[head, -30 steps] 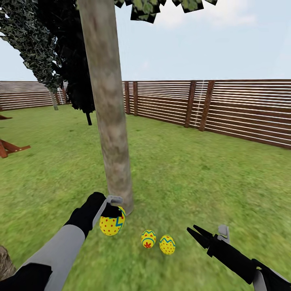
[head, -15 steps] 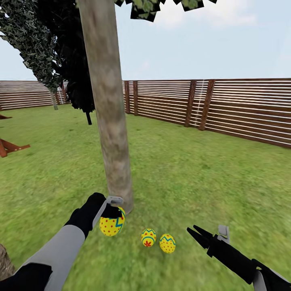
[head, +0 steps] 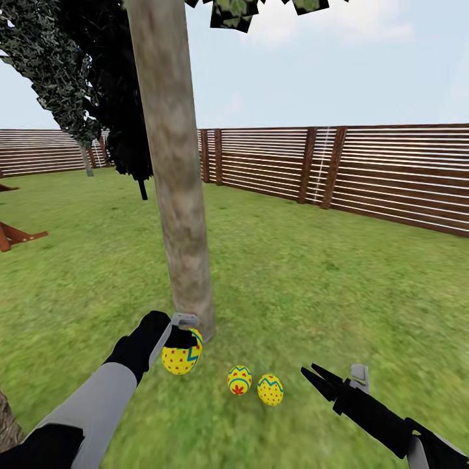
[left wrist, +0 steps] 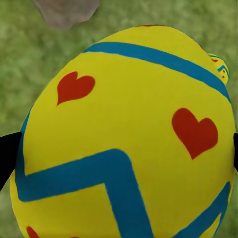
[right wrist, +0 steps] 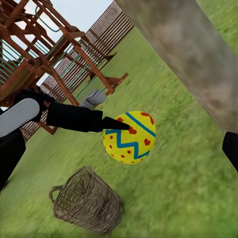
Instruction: Take the three Easter eggs out of the wicker basket on the lawn in the garden, then place them on the lawn next to a single tree (choose any tree) so that all three eggs are next to the same tree and none are left in the basket.
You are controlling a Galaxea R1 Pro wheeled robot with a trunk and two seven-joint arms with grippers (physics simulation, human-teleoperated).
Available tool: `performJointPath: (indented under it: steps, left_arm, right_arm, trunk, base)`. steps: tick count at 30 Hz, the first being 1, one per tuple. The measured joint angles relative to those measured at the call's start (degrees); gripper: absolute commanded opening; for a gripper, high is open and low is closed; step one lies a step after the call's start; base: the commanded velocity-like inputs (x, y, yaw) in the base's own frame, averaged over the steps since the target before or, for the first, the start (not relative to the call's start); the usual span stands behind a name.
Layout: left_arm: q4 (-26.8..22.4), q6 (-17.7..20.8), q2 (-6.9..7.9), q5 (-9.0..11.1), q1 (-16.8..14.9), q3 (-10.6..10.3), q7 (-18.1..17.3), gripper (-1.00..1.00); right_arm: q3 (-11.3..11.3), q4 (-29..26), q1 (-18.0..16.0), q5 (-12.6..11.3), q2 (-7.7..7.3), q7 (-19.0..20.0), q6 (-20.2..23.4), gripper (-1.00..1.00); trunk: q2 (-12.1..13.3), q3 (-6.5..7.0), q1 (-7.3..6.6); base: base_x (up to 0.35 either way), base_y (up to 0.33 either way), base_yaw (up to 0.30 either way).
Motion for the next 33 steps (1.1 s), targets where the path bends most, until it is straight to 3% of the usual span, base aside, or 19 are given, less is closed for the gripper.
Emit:
performJointPath:
  steps: [17, 33]
  left_arm:
    - [3.29, -3.98, -0.02, -0.09, 0.00, -0.06, 0.07, -1.00]
    - [3.31, -4.48, 0.00, 0.00, 0.00, -0.06, 0.16, -1.00]
  right_arm:
    - [0.08, 0.00, 0.00, 0.06, 0.00, 0.00, 0.04, 1.00]
    - [0.09, 0.00, 0.00, 0.01, 0.00, 0.03, 0.00, 1.00]
  trunk:
    - [-6.82, -3.05, 3.73]
    - [-13.24, -5.93, 7.25]
  base:
    - [0.000, 0.000, 0.000]
    - [0.000, 0.000, 0.000]
